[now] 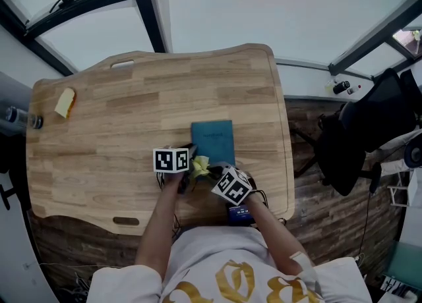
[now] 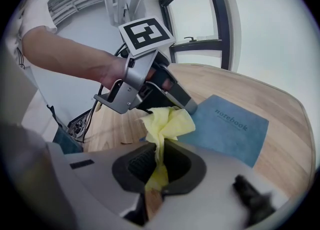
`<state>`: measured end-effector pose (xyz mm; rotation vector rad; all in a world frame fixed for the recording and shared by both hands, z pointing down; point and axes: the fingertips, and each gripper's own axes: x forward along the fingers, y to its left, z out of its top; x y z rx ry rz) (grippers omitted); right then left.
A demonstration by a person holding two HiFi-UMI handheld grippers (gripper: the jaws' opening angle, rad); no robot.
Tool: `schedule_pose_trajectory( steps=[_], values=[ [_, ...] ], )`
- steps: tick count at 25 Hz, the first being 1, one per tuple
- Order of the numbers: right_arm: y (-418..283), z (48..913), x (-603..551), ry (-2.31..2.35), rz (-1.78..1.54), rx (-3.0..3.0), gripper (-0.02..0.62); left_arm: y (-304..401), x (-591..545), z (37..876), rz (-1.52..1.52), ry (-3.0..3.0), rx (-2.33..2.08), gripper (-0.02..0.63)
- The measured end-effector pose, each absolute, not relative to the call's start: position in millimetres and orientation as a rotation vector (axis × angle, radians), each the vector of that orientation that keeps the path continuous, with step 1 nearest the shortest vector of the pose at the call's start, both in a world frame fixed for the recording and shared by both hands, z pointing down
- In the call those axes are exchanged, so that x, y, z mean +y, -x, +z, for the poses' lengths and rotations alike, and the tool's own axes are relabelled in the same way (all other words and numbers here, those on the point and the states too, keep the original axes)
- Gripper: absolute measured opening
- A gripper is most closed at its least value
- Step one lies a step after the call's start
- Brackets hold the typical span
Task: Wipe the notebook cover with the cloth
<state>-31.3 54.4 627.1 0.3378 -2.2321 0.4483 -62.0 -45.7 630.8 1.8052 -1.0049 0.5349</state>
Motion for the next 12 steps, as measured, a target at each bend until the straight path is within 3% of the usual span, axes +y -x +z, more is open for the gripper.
schedule_pose_trajectory(
  steps=[12],
  values=[
    [3.2, 628.3, 47.2, -0.404, 0.495, -2.219, 0.037, 61.5, -45.7, 629.9, 0.533, -1.803, -1.003, 0.067]
  ],
)
